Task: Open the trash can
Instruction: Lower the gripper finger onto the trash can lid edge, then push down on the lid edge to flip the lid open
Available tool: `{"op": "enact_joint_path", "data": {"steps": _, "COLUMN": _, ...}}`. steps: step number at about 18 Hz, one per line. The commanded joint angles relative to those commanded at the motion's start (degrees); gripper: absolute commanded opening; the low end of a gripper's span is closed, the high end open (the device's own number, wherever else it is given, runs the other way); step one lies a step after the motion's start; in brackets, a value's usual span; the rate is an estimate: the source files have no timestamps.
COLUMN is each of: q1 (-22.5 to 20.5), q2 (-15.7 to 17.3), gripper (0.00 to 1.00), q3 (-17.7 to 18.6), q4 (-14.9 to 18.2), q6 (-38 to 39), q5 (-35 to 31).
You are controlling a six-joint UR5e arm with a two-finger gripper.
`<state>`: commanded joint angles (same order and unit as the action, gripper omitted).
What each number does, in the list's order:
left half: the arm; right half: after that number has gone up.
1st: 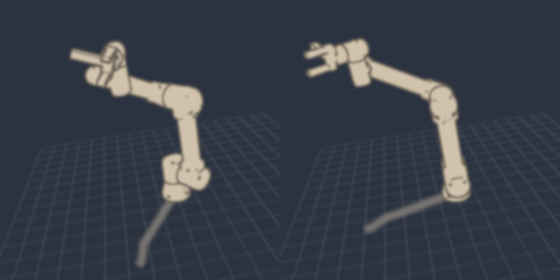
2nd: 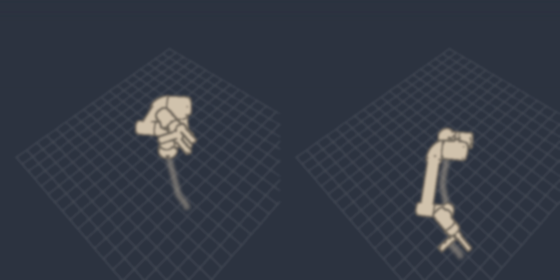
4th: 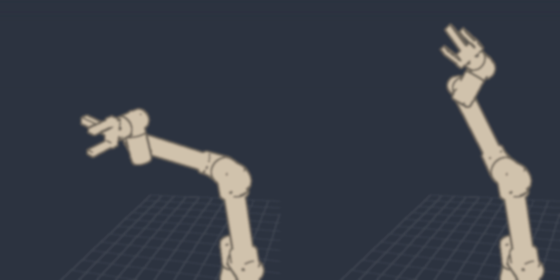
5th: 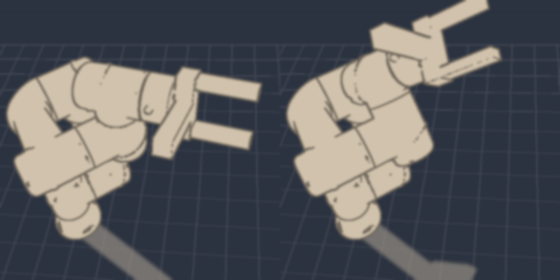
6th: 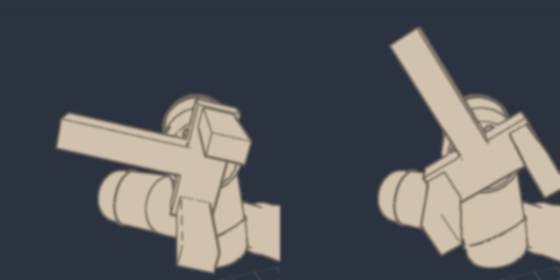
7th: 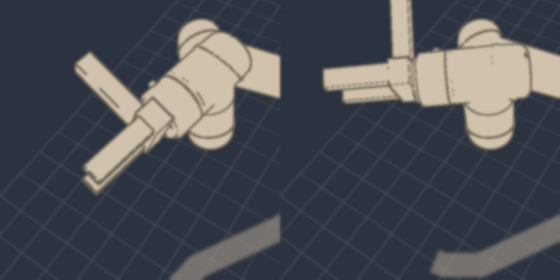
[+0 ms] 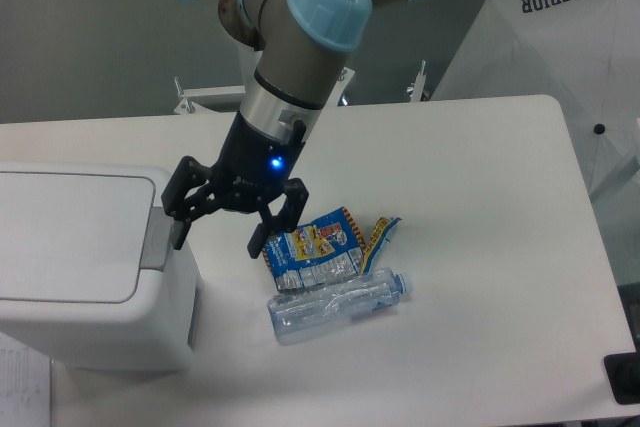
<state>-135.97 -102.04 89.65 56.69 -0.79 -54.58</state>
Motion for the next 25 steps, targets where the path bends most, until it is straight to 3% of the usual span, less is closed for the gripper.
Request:
{"op": "enact_joint_path", "data": {"steps": 18, "q1": 0.35, "q2": -0.79, "gripper": 1.00, "q3": 0.09, "q4": 0.00, "q6": 0.00, "q5": -0.17}}
{"op": "enact_joint_path", "data": {"steps": 25, "q1": 1.93, "q2": -1.49, "gripper": 1.00, "q3": 0.09, "q4": -1.23, "q6": 0.00, "q5": -4.13}}
